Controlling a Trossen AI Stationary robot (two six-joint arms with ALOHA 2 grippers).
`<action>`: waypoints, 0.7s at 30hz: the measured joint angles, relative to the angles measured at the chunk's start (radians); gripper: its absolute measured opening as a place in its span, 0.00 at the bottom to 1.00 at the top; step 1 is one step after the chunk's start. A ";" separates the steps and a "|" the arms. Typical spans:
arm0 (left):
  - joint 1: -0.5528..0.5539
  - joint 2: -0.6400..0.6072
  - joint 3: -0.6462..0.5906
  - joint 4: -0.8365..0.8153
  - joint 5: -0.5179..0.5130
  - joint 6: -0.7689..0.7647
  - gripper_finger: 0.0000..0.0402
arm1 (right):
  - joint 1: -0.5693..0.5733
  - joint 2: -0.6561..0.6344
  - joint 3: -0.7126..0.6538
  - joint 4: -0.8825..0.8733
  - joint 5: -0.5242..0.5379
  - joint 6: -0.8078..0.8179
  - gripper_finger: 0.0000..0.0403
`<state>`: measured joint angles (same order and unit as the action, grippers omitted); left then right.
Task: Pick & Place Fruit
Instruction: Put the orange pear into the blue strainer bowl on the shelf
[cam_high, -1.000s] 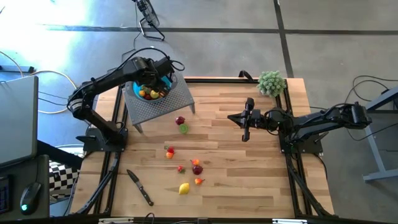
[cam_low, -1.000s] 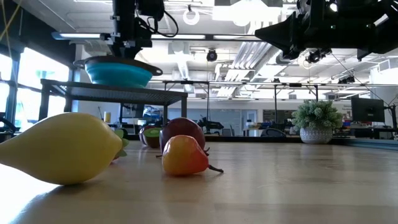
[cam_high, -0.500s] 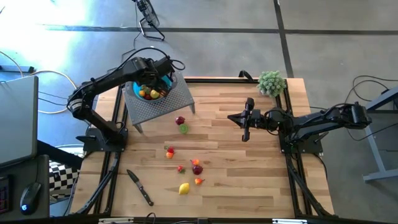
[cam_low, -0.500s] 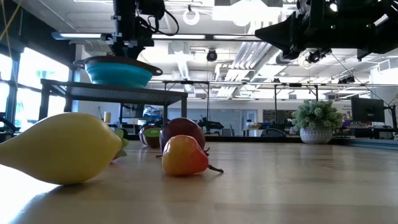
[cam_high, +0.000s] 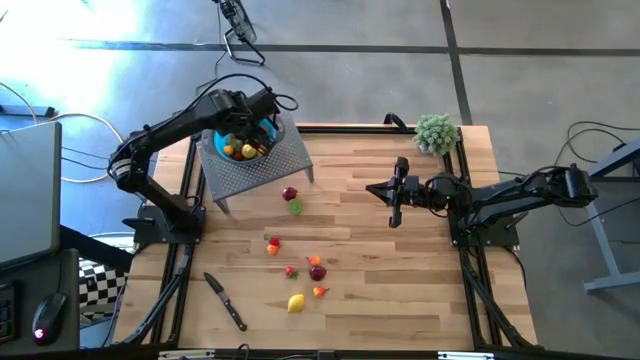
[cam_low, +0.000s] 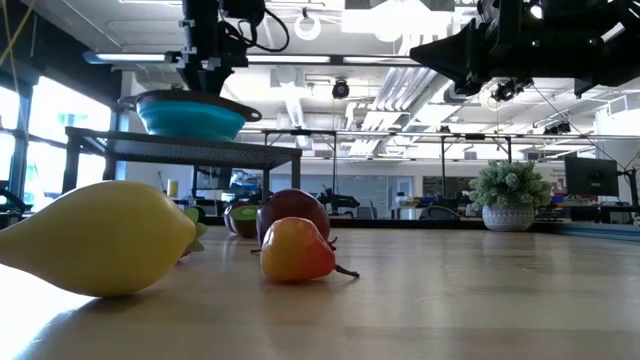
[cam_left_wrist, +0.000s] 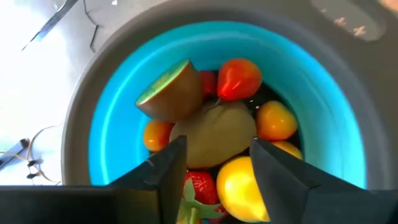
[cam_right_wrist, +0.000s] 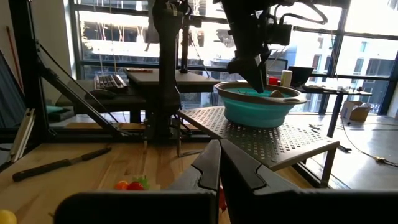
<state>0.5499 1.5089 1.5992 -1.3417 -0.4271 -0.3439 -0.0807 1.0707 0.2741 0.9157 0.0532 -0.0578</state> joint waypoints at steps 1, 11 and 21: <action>0.000 0.000 0.005 0.000 0.003 0.002 0.39 | 0.000 0.000 0.000 0.000 0.000 0.000 0.01; 0.000 0.000 0.019 0.002 0.050 0.048 0.08 | 0.000 0.000 0.000 0.000 0.000 0.000 0.01; 0.000 0.000 0.019 0.124 0.095 0.051 0.01 | 0.000 0.000 0.000 0.000 0.000 0.000 0.01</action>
<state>0.5495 1.5085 1.6180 -1.2178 -0.3316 -0.2932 -0.0807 1.0709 0.2741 0.9157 0.0532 -0.0582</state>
